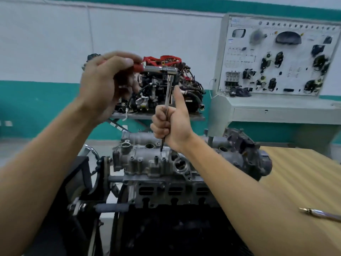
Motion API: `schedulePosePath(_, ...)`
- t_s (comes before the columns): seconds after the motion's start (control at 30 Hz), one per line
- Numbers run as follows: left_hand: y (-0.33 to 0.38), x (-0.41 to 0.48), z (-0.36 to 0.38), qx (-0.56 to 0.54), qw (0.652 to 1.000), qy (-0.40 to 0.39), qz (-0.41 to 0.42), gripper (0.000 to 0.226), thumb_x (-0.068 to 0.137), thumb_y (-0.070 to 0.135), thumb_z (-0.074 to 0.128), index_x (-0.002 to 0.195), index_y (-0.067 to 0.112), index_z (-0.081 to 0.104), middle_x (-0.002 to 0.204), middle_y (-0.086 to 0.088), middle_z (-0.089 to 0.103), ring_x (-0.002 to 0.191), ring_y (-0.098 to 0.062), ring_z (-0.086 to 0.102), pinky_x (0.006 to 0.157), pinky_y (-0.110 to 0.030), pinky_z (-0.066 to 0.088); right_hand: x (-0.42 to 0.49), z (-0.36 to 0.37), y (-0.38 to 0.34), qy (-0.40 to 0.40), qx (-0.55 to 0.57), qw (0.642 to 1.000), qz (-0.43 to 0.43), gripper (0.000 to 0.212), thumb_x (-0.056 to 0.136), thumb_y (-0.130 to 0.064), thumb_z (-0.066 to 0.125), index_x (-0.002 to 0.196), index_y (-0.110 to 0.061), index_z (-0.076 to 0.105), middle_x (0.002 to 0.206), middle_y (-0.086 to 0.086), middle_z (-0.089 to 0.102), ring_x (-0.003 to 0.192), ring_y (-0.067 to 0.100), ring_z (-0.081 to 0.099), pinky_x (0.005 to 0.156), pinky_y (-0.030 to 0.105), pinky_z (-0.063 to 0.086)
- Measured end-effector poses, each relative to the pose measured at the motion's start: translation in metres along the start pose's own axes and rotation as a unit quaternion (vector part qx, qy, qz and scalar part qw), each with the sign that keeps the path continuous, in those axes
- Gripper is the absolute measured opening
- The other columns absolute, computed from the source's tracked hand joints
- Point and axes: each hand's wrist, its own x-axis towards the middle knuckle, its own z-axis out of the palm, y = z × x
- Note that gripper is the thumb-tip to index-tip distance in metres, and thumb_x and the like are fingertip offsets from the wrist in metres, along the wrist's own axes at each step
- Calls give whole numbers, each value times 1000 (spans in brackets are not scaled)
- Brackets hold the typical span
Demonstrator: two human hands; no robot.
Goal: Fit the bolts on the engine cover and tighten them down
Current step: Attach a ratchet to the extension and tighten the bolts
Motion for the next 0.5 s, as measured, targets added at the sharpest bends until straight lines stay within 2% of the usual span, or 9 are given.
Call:
schedulePosePath(0.13,-10,-4,-7,-29,999,-3,-37,20,78,27,60,87,21,77,57,0,56,54,-20,60,44,-24,38,5,-7,12,-9,-29,1000,-5,64,93,-73,29,55,-22,20,49,-5,15,46,15,8,43,24,11)
schedulePosePath(0.23,-16,-4,-4,-39,998,-13,-39,20,79,25,60,87,21,77,57,0,56,54,-20,60,45,-23,40,4,-15,14,-4,-51,999,13,65,91,-72,37,60,-19,14,50,-4,13,45,15,9,42,25,12)
schedulePosePath(0.5,-33,-9,-4,-83,995,-7,-61,19,77,23,59,85,20,77,55,-2,54,53,-21,58,44,-23,38,2,-25,13,-29,-95,993,64,63,93,-67,40,61,-19,14,52,-1,14,51,16,12,47,29,14)
